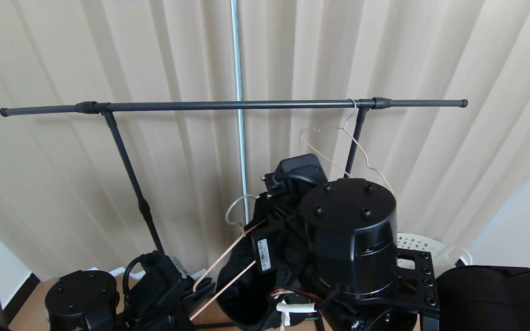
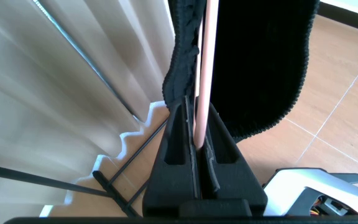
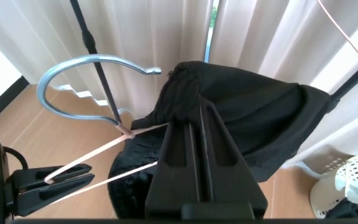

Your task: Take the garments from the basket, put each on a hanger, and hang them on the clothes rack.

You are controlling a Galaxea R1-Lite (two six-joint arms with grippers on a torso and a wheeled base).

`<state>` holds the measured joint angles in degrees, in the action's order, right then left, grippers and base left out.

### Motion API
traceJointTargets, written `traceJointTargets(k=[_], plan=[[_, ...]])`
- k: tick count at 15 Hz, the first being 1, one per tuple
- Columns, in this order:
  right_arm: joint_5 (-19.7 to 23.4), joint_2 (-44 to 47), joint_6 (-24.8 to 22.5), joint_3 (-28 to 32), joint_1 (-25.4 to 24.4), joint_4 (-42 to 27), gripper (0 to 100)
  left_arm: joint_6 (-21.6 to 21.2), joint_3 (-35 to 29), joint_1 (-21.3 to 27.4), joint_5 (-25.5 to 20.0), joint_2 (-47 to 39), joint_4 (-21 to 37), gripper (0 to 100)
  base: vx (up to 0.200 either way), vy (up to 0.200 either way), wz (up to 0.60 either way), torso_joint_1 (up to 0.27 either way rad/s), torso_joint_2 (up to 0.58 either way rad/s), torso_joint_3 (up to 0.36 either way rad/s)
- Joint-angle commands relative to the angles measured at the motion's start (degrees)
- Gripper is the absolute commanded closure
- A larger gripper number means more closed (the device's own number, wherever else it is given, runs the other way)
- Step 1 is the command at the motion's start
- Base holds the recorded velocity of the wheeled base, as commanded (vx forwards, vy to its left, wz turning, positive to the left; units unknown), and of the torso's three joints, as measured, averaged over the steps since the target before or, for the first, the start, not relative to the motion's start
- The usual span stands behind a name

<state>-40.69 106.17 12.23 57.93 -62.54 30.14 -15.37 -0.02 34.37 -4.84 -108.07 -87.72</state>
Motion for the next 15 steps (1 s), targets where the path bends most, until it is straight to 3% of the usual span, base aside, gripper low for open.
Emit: traceJointTargets(k=[1,11,15], plan=[[-0.1,0.1,0.0,0.1,0.0,0.0,0,0.0,0.0,0.0,0.0,0.1,0.0,100,0.0,0.0,0.0,0.0,0.0,0.0],[-0.4,0.4,0.0,0.3,1.5,0.0,0,0.4,0.0,-0.1,0.0,0.0,-2.3,100,0.0,0.0,0.0,0.0,0.0,0.0],[-0.4,0.3,-0.1,0.0,1.5,-0.1,0,2.6,0.0,-0.4,0.1,-0.1,-2.3,100,0.0,0.0,0.0,0.0,0.0,0.0]])
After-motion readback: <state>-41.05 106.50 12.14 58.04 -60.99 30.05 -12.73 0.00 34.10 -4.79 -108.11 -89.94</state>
